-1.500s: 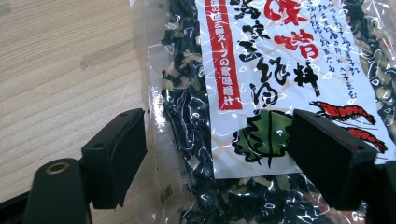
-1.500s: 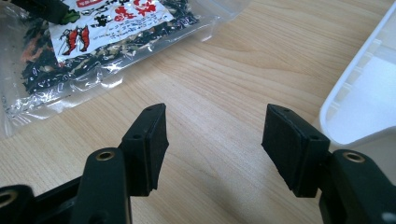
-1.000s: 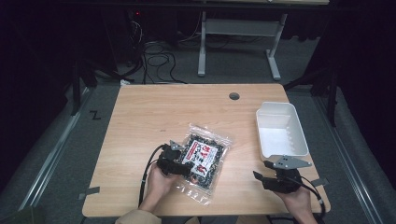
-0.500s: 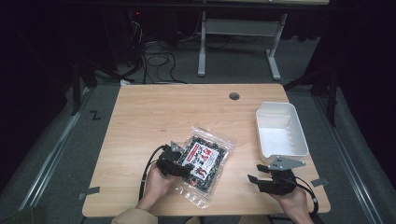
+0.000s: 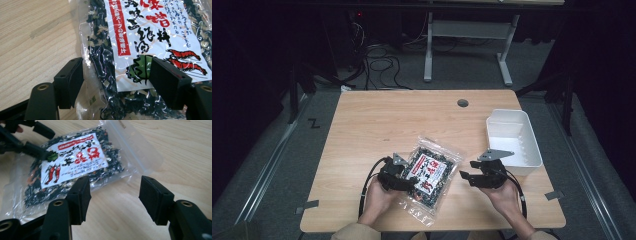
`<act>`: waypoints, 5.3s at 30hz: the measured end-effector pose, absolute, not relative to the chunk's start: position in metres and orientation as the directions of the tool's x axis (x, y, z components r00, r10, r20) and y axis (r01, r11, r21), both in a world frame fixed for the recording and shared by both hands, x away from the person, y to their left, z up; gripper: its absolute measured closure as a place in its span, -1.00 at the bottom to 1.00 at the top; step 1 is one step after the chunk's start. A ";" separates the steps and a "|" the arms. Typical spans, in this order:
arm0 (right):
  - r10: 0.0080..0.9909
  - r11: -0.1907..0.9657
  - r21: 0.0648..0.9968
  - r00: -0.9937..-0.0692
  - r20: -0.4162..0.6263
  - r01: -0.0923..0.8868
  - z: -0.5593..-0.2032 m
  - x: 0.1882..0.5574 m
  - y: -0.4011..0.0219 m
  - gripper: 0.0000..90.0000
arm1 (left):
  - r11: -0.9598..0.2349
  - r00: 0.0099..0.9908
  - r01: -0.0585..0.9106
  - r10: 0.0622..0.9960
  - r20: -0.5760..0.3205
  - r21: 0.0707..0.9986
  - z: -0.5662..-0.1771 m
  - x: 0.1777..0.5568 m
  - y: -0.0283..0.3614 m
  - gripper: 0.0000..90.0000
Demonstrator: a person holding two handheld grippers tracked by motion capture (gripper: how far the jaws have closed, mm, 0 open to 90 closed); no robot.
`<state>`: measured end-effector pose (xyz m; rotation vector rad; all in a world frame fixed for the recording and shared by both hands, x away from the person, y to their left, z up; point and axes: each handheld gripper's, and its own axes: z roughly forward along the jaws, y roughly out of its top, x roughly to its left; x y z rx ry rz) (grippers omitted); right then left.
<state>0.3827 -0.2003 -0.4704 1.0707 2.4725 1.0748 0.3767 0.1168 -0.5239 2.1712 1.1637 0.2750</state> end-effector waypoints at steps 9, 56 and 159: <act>0.753 0.457 0.663 -0.655 0.067 0.593 -0.464 0.416 -0.190 0.15 | -0.399 0.586 0.662 0.804 -0.106 0.635 -0.524 0.376 0.117 -0.37; 0.722 0.496 0.549 -0.671 0.169 0.673 -0.493 0.464 -0.146 0.56 | -0.353 0.528 0.692 0.843 -0.108 0.629 -0.525 0.378 0.127 -0.40; 0.626 0.524 0.719 -0.779 0.039 0.457 -0.365 0.438 -0.170 0.99 | -0.356 0.542 0.670 0.835 -0.101 0.652 -0.514 0.360 0.124 -0.34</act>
